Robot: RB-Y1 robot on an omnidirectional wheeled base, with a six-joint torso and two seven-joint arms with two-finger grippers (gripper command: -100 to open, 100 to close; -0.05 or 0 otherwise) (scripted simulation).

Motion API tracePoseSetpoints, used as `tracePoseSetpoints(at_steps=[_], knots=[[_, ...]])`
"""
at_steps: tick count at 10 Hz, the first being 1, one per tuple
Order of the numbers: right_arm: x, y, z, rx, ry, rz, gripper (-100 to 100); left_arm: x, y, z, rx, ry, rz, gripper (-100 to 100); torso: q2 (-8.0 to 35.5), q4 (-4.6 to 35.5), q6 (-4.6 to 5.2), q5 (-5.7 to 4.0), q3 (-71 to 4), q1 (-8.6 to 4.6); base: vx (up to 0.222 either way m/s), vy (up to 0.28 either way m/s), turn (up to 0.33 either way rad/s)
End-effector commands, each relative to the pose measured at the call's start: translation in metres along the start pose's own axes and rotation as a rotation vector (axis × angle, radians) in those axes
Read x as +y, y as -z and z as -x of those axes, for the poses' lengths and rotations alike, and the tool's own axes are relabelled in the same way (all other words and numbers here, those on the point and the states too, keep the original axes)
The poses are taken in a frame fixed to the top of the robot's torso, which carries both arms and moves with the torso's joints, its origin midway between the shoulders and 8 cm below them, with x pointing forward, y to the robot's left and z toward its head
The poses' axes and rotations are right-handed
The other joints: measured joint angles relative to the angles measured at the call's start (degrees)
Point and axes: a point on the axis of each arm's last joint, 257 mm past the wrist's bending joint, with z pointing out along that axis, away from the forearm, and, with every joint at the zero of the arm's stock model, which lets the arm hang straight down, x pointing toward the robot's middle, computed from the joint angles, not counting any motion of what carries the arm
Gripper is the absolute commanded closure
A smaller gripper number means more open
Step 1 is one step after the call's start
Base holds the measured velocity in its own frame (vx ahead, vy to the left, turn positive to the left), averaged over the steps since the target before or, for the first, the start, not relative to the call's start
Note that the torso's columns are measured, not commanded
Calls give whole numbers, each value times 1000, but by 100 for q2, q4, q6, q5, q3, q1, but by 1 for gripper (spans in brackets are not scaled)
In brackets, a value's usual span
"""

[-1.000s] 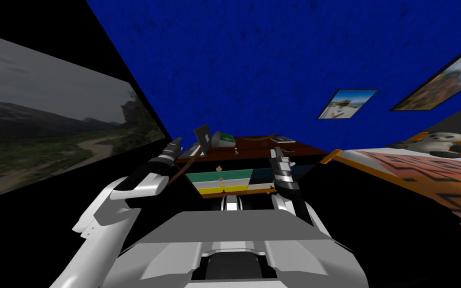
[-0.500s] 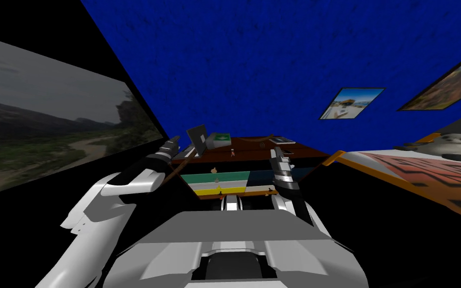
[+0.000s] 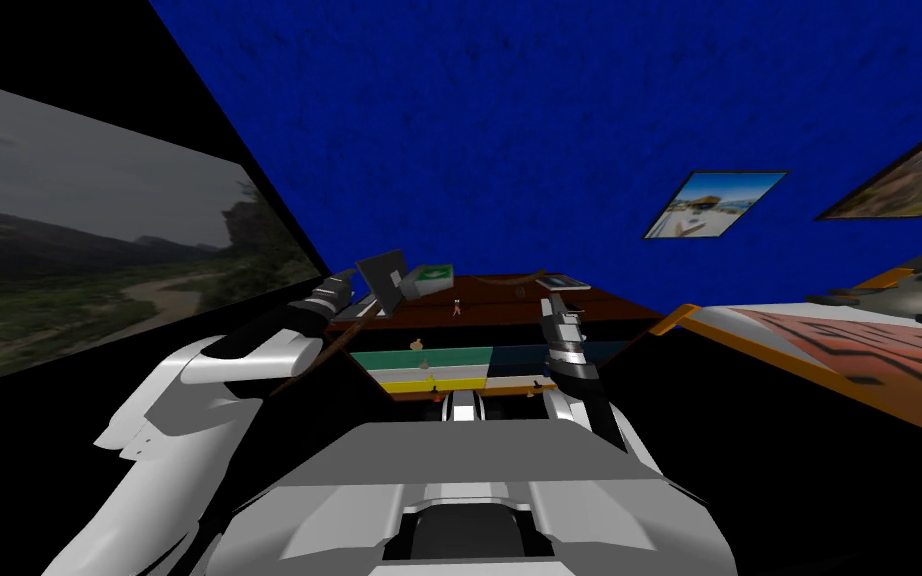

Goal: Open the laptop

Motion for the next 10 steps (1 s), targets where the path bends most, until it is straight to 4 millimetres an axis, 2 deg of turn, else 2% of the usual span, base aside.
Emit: tracePoseSetpoints(at_steps=[1, 5, 10], knots=[[0, 0, 0, 0, 0, 0, 0, 2, -2, 11, -9, -14, 37, -100, 6, 2, -1, 2, 4, 7, 16, -92, 32], [0, 0, 0, 0, 0, 0, 0, -3, -3, 32, -34, -41, 91, -100, -4, 1, 13, -19, -4, -41, 38, -142, 48], [0, 0, 0, 0, 0, 0, 0, -13, 0, 48, -52, -59, 117, -100, -7, -3, 7, -1, -5, 6, 49, -66, 10]])
